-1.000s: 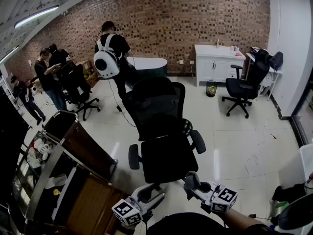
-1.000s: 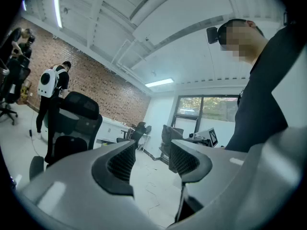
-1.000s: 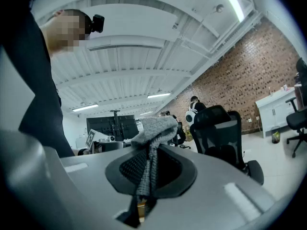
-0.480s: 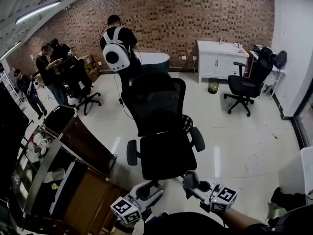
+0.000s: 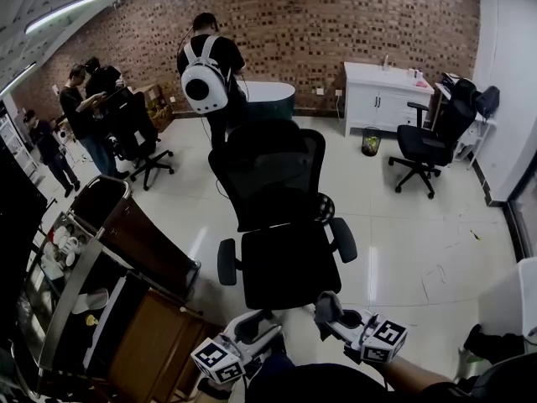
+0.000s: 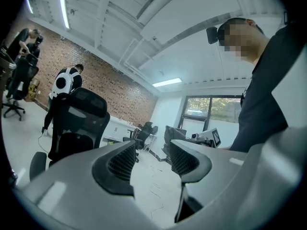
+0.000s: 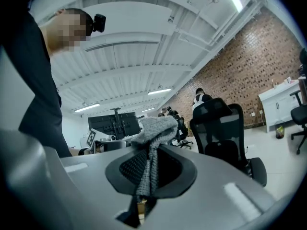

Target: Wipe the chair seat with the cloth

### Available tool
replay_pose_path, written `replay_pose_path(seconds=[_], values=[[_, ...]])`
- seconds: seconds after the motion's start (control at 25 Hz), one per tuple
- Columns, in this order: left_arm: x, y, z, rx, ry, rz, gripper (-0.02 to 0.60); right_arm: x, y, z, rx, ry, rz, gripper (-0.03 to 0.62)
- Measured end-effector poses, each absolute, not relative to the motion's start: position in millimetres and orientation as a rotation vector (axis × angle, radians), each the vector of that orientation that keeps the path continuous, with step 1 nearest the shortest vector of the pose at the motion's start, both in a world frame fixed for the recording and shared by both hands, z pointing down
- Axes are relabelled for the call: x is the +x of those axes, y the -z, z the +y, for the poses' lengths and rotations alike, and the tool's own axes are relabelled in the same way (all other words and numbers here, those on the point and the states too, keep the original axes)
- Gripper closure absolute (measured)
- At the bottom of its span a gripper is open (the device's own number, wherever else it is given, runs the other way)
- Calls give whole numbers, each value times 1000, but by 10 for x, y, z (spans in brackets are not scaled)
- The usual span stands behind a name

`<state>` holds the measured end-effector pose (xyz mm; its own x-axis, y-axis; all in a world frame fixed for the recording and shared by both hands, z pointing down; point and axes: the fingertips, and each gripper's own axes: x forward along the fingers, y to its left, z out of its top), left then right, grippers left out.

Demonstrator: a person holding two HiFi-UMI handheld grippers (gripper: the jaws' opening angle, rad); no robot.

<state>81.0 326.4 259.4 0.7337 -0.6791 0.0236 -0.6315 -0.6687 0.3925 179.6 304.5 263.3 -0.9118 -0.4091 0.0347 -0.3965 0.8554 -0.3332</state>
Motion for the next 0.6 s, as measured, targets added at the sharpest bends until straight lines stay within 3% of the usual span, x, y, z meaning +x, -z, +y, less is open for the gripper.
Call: replay_pose_path(seconds=[0.6], values=[[-325, -2477, 1496, 2627, 160, -874, 337, 556, -2460, 1331, -749, 477, 2958, 564]])
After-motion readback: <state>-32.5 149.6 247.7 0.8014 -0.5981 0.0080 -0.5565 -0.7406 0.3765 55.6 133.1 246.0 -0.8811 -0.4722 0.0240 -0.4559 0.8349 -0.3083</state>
